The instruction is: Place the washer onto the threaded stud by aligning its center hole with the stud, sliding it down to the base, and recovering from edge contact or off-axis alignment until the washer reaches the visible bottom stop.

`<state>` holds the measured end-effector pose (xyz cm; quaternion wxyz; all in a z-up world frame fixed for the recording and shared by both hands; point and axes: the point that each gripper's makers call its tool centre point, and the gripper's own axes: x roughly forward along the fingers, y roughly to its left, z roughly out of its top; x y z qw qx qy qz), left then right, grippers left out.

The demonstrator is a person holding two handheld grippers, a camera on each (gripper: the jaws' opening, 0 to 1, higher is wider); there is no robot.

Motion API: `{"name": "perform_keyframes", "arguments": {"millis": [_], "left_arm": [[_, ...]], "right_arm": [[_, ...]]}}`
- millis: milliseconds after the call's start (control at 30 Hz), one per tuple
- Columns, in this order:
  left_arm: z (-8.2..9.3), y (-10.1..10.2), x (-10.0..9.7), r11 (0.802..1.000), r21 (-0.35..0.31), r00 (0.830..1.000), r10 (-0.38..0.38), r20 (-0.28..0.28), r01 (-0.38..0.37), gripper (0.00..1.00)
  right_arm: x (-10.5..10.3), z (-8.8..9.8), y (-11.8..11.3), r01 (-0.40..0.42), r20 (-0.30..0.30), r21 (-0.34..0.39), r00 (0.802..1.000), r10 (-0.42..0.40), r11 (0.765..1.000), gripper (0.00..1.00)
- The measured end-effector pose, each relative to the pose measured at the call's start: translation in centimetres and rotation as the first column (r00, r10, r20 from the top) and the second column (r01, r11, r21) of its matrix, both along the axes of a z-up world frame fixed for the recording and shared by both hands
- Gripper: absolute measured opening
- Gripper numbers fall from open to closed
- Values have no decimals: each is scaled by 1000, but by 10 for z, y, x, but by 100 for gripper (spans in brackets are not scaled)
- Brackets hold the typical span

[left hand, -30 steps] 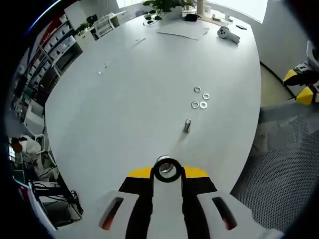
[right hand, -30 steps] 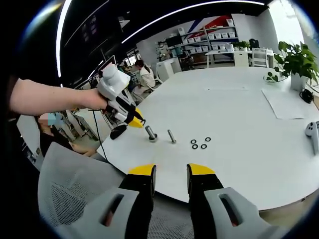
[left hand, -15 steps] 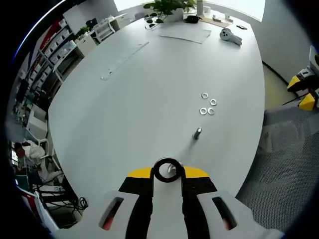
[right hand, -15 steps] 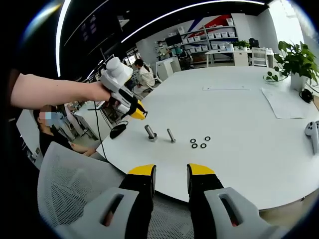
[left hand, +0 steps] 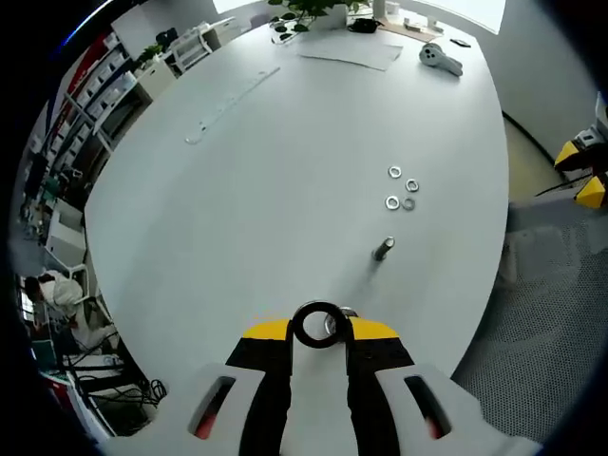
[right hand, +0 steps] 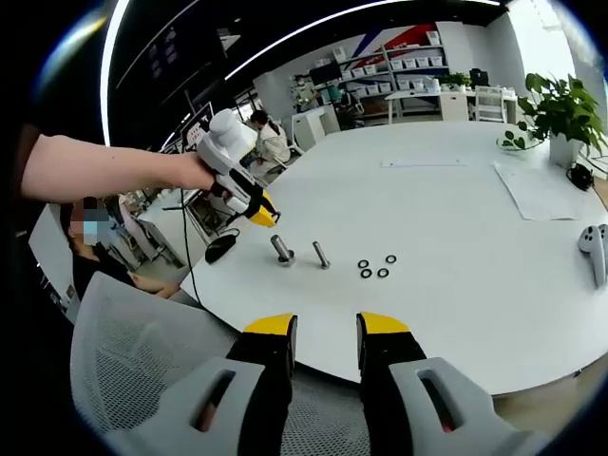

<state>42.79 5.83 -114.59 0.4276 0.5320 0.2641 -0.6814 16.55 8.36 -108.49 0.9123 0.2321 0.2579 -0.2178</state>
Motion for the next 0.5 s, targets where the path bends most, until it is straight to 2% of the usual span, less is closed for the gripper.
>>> {"name": "perform_keyframes", "arguments": {"millis": [167, 500], "left_arm": [[-8, 8, -2, 997, 53, 998, -54, 34, 53, 19], [-16, 13, -6, 992, 100, 997, -73, 21, 71, 19]], "right_arm": [[0, -2, -1, 2, 1, 1, 1000, -2, 1000, 28], [0, -4, -2, 2, -5, 2, 1000, -2, 1000, 28]]}}
